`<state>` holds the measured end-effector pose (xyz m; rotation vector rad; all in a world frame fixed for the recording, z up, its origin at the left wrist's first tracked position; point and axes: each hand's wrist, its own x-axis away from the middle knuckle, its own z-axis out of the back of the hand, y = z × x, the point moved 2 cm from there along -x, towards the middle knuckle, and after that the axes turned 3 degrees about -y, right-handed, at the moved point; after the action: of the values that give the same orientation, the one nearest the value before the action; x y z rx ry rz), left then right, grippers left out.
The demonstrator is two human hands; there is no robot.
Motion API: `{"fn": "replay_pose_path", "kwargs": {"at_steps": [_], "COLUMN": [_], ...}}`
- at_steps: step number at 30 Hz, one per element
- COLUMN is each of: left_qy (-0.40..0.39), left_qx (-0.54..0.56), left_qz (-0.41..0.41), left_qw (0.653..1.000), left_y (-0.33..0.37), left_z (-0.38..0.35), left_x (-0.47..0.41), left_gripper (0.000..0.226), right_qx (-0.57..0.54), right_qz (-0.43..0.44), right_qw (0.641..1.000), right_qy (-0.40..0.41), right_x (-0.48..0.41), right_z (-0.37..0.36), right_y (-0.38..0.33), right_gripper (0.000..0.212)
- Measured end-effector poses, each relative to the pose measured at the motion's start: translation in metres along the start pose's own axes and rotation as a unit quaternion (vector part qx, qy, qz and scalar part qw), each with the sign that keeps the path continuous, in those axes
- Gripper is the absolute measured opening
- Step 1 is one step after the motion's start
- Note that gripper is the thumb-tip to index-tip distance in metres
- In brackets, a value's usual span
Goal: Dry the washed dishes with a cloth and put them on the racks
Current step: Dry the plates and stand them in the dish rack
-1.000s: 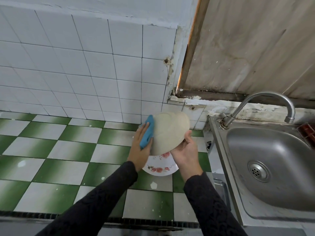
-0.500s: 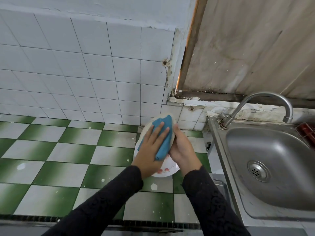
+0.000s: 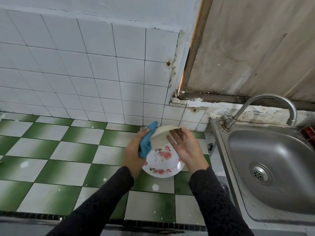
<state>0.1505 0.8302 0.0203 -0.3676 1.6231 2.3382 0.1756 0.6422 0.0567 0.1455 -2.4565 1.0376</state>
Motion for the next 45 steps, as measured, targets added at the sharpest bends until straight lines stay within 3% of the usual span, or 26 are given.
{"fn": "replay_pose_path", "kwargs": {"at_steps": [2,5,8,11,14,18,21,25,28,31,35,40,45], "left_qy": [0.063,0.096,0.092,0.065,0.084,0.121,0.076,0.015,-0.033,-0.084,-0.157,-0.303,-0.354], "left_qx": [0.062,0.166,0.232,0.283,0.239,-0.011,-0.209,-0.289,-0.265,-0.159,-0.085,-0.101,-0.165], "left_qz": [0.068,0.177,0.233,0.279,0.270,0.210,0.178,0.174,0.193,0.204,0.189,0.085,0.042], "left_qw": [0.994,0.966,0.940,0.915,0.929,0.970,0.958,0.941,0.944,0.962,0.966,0.944,0.920], "left_y": [0.003,-0.003,-0.015,-0.022,-0.030,-0.031,-0.033,-0.025,-0.023,-0.018,-0.012,-0.004,0.005], "left_z": [0.010,0.020,0.027,0.027,0.019,-0.005,-0.019,-0.035,-0.052,-0.074,-0.091,-0.095,-0.085], "left_x": [-0.007,-0.010,-0.008,-0.005,-0.004,0.004,0.008,0.013,0.015,0.016,0.017,0.033,0.056], "left_gripper": [0.041,0.042,0.031,0.028,0.031,0.070,0.086,0.093,0.088,0.081,0.070,0.067,0.064], "right_qx": [0.120,0.283,0.286,0.180,0.075,0.021,-0.007,-0.014,0.005,0.032,0.038,-0.023,-0.006], "right_qz": [0.059,0.155,0.087,0.032,-0.021,-0.043,-0.043,-0.047,-0.042,-0.045,-0.054,-0.082,-0.055], "right_qw": [0.991,0.944,0.954,0.981,0.995,0.998,0.999,0.999,0.999,0.998,0.996,0.996,0.998], "right_qy": [0.030,0.070,0.012,-0.069,-0.064,-0.032,-0.023,-0.019,-0.030,-0.040,-0.059,-0.035,-0.042], "right_x": [0.002,0.010,0.009,0.009,0.009,0.008,0.011,0.014,0.014,0.017,0.017,0.010,0.010], "right_z": [0.015,0.038,0.055,0.059,0.055,0.047,0.041,0.042,0.044,0.042,0.049,0.064,0.086], "right_y": [0.005,0.013,0.030,0.044,0.051,0.059,0.056,0.052,0.054,0.059,0.063,0.044,0.008], "right_gripper": [0.028,0.035,0.071,0.050,0.045,0.055,0.054,0.053,0.052,0.041,0.047,0.064,0.053]}}
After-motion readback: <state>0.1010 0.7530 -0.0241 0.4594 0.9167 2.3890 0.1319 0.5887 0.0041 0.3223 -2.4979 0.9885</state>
